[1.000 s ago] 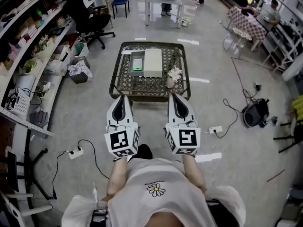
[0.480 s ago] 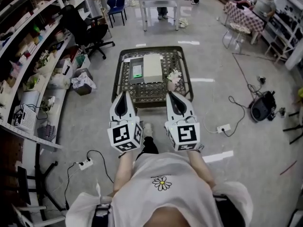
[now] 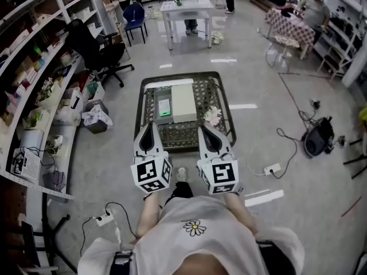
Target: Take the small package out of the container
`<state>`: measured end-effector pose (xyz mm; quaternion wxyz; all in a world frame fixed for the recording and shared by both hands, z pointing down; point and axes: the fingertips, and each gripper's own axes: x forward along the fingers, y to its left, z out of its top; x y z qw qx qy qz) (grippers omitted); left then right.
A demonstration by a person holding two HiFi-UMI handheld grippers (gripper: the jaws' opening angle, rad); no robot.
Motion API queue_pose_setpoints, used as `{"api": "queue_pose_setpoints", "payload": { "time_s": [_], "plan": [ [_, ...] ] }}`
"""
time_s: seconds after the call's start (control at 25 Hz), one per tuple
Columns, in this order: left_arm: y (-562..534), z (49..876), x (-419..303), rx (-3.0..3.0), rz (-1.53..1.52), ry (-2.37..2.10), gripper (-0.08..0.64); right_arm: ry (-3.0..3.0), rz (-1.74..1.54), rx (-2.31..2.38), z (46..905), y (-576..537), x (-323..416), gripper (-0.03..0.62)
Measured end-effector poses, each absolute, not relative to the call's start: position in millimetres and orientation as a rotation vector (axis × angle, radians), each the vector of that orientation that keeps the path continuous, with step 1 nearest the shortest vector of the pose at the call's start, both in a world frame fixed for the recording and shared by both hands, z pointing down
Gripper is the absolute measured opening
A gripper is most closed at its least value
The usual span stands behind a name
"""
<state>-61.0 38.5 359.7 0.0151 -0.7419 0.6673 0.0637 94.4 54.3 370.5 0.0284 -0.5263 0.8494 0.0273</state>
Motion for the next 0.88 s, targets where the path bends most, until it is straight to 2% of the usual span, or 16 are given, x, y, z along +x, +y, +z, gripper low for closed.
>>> {"api": "queue_pose_setpoints", "payload": {
  "time_s": [0.88],
  "plan": [
    [-236.9, 346.1, -148.2, -2.343, 0.208, 2.024, 0.025, 2.529, -0.059, -1.75, 353.4, -211.9, 11.7, 0.032]
  ]
}}
